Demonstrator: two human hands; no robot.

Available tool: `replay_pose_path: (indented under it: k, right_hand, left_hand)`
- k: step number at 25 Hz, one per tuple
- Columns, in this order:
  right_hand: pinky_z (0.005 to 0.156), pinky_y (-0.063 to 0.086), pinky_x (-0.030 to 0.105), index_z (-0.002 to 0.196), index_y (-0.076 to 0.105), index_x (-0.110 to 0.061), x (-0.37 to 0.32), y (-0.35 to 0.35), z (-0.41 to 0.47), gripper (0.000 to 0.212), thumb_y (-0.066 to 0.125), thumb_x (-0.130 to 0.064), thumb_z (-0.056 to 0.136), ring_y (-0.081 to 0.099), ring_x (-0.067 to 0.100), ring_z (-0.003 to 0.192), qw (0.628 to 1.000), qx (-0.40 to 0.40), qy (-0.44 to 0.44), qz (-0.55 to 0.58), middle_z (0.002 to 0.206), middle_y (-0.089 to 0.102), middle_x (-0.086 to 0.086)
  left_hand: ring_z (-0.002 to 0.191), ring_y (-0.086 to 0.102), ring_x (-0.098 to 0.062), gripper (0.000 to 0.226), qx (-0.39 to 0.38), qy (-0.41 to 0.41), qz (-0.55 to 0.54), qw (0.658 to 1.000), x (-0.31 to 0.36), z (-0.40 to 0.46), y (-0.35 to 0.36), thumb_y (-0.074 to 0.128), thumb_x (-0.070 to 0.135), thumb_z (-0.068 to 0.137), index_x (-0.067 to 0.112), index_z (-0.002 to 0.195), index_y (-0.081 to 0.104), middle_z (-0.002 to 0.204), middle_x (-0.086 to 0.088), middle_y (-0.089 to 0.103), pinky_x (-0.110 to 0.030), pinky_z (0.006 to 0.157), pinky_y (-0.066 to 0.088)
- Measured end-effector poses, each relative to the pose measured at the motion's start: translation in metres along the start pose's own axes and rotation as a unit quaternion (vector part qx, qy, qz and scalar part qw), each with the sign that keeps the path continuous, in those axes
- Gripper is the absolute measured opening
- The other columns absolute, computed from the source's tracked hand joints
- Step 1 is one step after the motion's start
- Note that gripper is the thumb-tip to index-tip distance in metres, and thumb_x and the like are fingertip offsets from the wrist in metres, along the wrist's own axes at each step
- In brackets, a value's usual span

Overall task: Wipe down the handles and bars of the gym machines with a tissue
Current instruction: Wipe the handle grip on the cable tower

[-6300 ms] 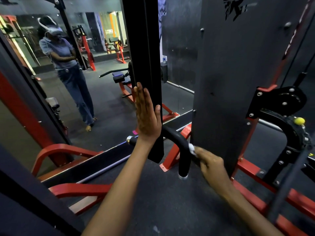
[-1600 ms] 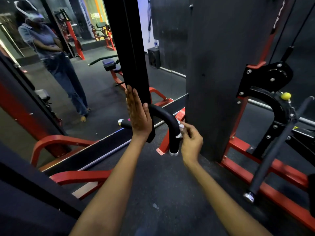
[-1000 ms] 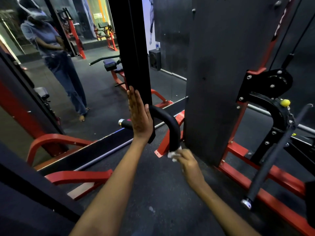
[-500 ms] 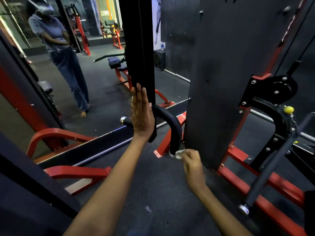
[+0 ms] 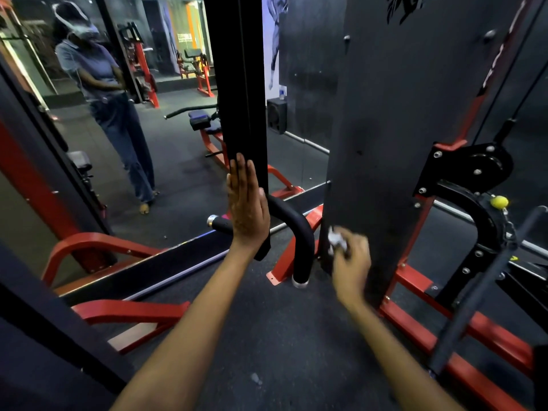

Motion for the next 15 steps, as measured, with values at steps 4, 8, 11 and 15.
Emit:
replay_pose_path:
  k: [4, 8, 11, 15]
  right_hand:
    - [0.079, 0.042, 0.011, 0.097, 0.071, -0.005, -0.104, 0.055, 0.059, 0.020, 0.059, 0.004, 0.084, 0.058, 0.002, 0.090, 0.966, -0.220, -0.127, 0.042, 0.097, 0.066, 0.001]
    - [0.086, 0.046, 0.017, 0.099, 0.072, -0.007, -0.073, 0.032, 0.012, 0.033, 0.055, 0.014, 0.081, 0.062, 0.003, 0.098, 0.976, -0.155, -0.143, 0.054, 0.103, 0.069, 0.002]
    - [0.075, 0.045, 0.023, 0.084, 0.070, -0.025, -0.015, 0.008, -0.015, 0.046, 0.050, 0.016, 0.080, 0.061, -0.005, 0.082, 0.991, -0.099, 0.038, 0.080, 0.091, 0.071, 0.001]
    - [0.077, 0.045, 0.016, 0.094, 0.071, -0.009, -0.082, 0.045, 0.035, 0.015, 0.059, -0.003, 0.087, 0.060, 0.003, 0.086, 0.989, -0.122, -0.041, 0.076, 0.095, 0.068, 0.002]
  left_hand:
    - [0.147, -0.008, -0.009, 0.065, 0.010, -0.001, -0.015, 1.000, -0.002, 0.016, 0.001, 0.028, 0.020, 0.103, 0.031, 0.151, -0.014, 0.157, 0.017, -0.019, -0.035, 0.121, 0.001]
    - [0.148, -0.005, -0.010, 0.062, 0.018, 0.018, -0.032, 0.999, -0.010, 0.009, -0.004, 0.027, 0.021, 0.104, 0.027, 0.153, -0.010, 0.159, 0.015, -0.015, -0.034, 0.121, 0.004]
    - [0.148, -0.004, -0.010, 0.064, 0.022, 0.022, -0.036, 0.999, -0.009, 0.008, -0.007, 0.029, 0.016, 0.102, 0.027, 0.153, -0.008, 0.159, 0.015, -0.013, -0.034, 0.121, 0.003]
    - [0.148, -0.005, -0.009, 0.061, 0.010, 0.019, -0.043, 0.999, -0.009, 0.009, -0.006, 0.026, 0.021, 0.103, 0.029, 0.153, -0.009, 0.159, 0.016, -0.014, -0.035, 0.121, 0.002]
Point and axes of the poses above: each hand's wrist, its own z-axis towards the middle knuckle, its own y-axis out of the palm, x = y × z, the point moved 5 cm from there along z, towards the middle knuckle
